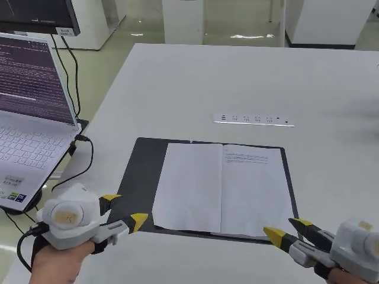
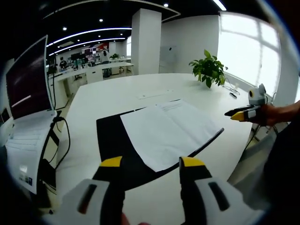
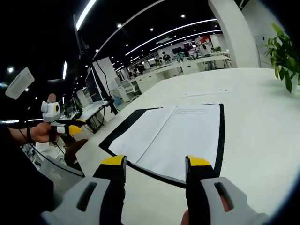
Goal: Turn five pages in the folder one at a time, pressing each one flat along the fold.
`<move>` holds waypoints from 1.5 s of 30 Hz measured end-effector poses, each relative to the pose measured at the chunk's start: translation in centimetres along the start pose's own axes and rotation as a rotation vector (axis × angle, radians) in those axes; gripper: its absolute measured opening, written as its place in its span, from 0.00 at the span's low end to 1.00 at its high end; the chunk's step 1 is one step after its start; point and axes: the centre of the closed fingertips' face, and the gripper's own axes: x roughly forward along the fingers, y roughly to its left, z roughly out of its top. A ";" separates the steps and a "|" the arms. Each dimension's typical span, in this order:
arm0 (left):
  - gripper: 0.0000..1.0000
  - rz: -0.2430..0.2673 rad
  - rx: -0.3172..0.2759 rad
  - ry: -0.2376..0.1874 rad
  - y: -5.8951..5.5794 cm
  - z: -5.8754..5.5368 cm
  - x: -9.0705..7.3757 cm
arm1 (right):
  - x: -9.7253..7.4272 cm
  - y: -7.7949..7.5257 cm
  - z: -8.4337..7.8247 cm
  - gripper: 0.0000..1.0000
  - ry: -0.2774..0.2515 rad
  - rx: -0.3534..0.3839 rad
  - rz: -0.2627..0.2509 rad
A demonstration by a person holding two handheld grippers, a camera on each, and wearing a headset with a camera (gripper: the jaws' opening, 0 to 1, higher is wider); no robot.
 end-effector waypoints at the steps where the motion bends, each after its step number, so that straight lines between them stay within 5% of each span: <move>1: 0.47 0.003 -0.009 -0.003 0.0 -0.1 -0.2 | -0.2 0.0 -0.2 0.50 0.004 -0.002 -0.005; 12: 0.60 0.017 -0.031 0.006 -0.5 -0.9 -1.1 | -1.4 0.6 -1.6 0.60 0.044 -0.001 -0.002; 20: 0.67 -0.025 -0.009 0.019 -2.2 -0.4 0.2 | -2.3 0.1 -1.4 0.63 0.035 0.009 -0.013; 32: 0.67 -0.149 0.045 0.038 -7.5 0.9 4.8 | -3.1 0.1 -1.6 0.66 0.045 0.021 -0.014; 45: 0.66 -0.258 0.090 0.047 -11.6 2.4 8.4 | -4.1 -0.7 -2.4 0.66 0.047 0.036 -0.039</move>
